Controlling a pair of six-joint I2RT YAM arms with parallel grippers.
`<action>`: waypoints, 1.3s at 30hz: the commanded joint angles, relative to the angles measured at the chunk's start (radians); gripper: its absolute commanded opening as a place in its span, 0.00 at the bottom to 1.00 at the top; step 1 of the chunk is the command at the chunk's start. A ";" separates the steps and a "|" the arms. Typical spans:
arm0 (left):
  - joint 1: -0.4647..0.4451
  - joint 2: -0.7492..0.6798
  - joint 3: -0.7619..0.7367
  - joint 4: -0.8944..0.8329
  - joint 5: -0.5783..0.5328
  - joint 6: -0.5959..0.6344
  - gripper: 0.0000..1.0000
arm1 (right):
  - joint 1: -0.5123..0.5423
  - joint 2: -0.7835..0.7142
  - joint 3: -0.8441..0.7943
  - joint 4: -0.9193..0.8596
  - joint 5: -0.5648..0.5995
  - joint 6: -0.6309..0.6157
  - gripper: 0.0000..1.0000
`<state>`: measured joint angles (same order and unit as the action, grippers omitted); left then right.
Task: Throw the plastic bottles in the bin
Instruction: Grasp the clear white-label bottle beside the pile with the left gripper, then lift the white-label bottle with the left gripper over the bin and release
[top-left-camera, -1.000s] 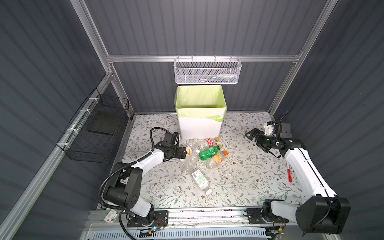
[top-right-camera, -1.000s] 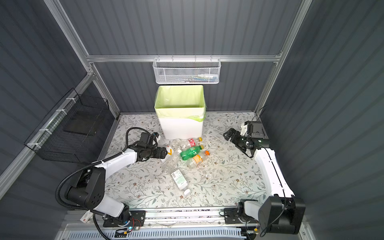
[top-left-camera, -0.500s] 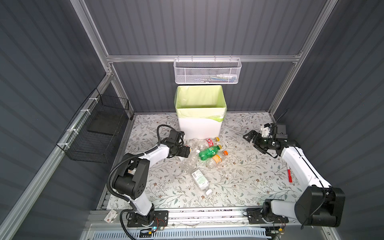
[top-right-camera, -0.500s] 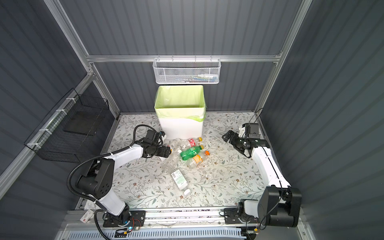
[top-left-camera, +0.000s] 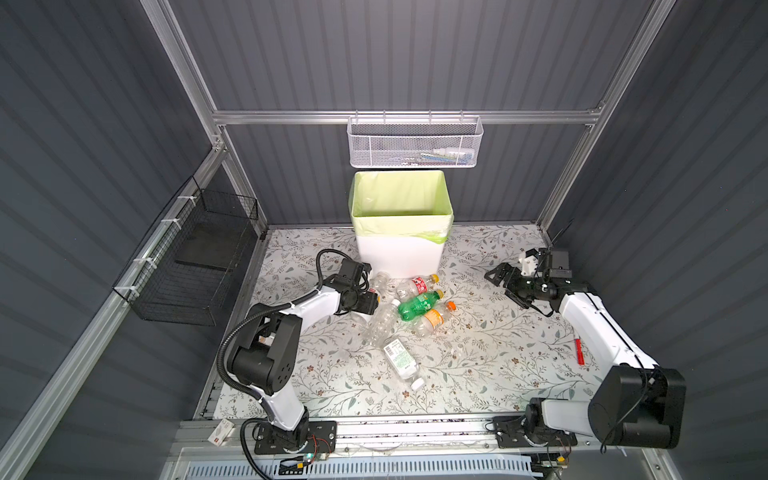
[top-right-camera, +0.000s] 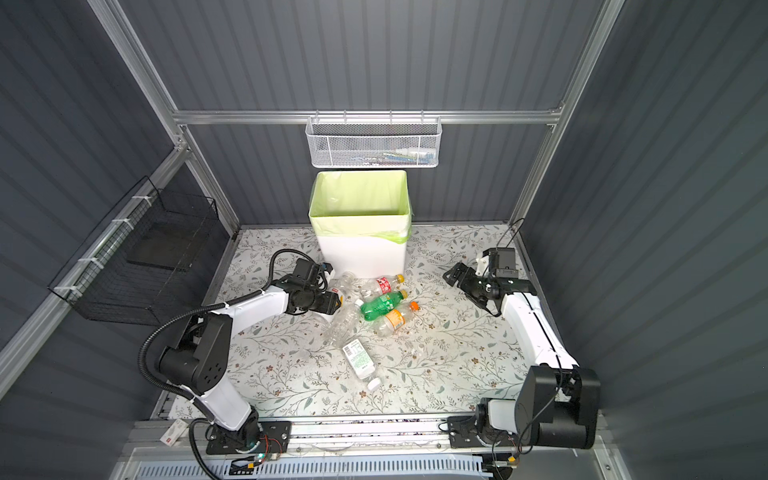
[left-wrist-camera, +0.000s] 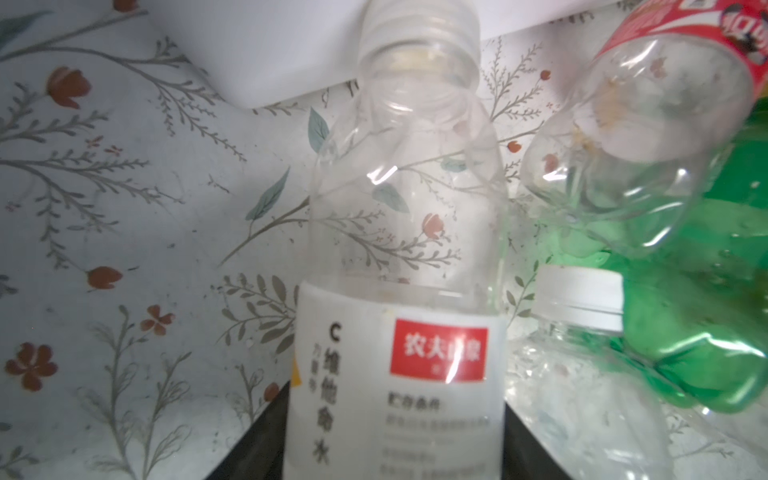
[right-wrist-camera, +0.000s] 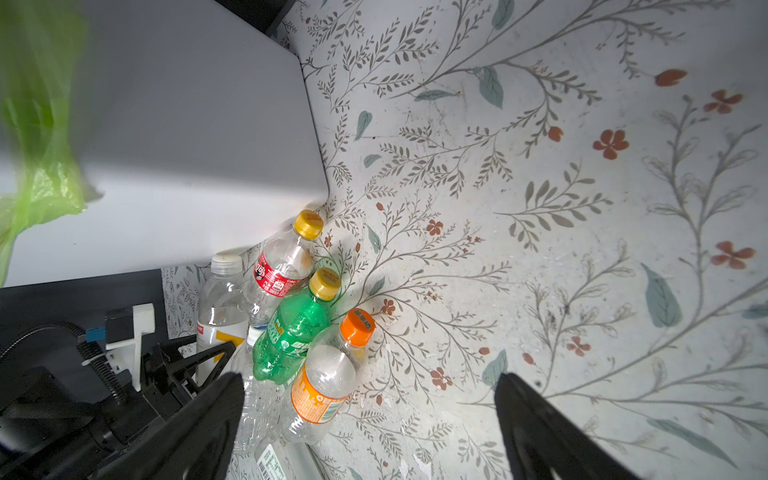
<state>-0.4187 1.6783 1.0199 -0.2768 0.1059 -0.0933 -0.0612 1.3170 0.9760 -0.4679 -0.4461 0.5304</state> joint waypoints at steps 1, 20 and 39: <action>-0.006 -0.083 -0.031 -0.011 0.005 -0.018 0.57 | -0.006 -0.001 -0.026 0.020 -0.013 -0.006 0.96; 0.185 -0.557 -0.404 0.083 0.028 -0.352 0.51 | -0.006 -0.009 -0.088 0.036 -0.032 0.003 0.93; 0.250 -0.793 -0.447 0.003 -0.037 -0.499 0.49 | -0.005 0.003 -0.129 0.026 -0.039 0.003 0.92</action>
<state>-0.1749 0.9096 0.4377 -0.2283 0.1043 -0.6323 -0.0647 1.3174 0.8562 -0.4343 -0.4755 0.5350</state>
